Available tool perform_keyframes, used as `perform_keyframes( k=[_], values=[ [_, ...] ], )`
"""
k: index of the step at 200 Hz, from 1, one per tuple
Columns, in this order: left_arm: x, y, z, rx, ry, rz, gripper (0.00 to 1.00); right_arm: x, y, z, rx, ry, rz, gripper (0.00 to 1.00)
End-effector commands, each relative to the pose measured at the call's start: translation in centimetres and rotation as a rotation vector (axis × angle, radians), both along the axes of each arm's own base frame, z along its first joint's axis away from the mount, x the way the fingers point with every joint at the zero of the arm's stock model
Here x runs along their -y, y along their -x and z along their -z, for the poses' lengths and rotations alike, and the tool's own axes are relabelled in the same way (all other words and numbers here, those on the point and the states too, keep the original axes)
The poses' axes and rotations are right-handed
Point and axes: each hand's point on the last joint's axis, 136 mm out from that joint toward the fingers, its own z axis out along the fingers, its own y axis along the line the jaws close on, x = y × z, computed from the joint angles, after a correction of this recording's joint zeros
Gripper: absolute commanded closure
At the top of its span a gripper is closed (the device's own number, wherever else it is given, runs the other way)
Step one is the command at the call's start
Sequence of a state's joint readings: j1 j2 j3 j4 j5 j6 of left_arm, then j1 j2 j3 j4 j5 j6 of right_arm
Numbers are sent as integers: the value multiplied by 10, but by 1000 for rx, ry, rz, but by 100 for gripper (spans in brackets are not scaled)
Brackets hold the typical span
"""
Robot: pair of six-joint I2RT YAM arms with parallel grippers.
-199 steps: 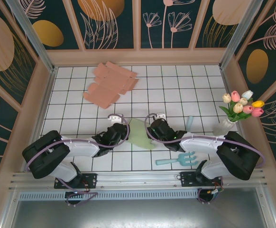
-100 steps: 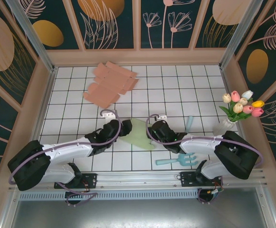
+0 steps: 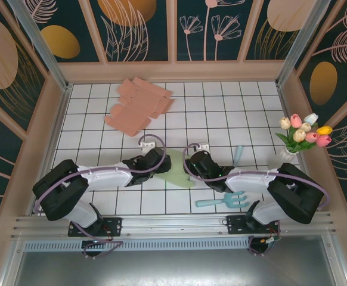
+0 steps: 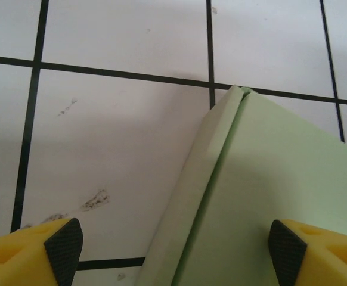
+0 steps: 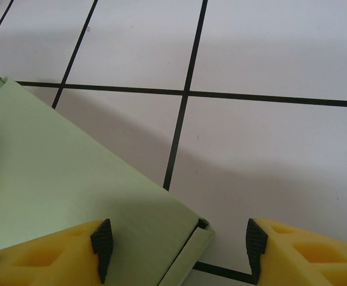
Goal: Fold the paper box
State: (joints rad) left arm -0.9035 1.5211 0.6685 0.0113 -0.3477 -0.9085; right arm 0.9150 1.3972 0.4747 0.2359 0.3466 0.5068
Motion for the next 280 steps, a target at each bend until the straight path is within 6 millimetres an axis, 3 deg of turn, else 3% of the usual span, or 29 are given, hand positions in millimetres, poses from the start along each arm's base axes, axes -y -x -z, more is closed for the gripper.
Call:
perform_keyframes(
  k=[1, 53, 72, 126, 196, 280],
  values=[
    [2, 4, 0, -34, 7, -12, 17, 12, 9, 22, -53, 72, -10, 37],
    [-13, 4, 4, -67, -102, -66, 17, 13, 10, 25, -58, 74, -9, 37],
    [-22, 1, -3, -45, -141, -94, 17, 13, 11, 27, -64, 77, -10, 37],
    [-15, 7, -30, 1, -50, -58, 20, 14, 11, 27, -62, 82, -9, 37],
    [-9, 20, -8, -52, -12, -2, 22, 12, 11, 29, -69, 81, -13, 37],
    [0, 27, 3, -82, 34, 39, 32, 14, 12, 32, -74, 93, -18, 37]
  ],
)
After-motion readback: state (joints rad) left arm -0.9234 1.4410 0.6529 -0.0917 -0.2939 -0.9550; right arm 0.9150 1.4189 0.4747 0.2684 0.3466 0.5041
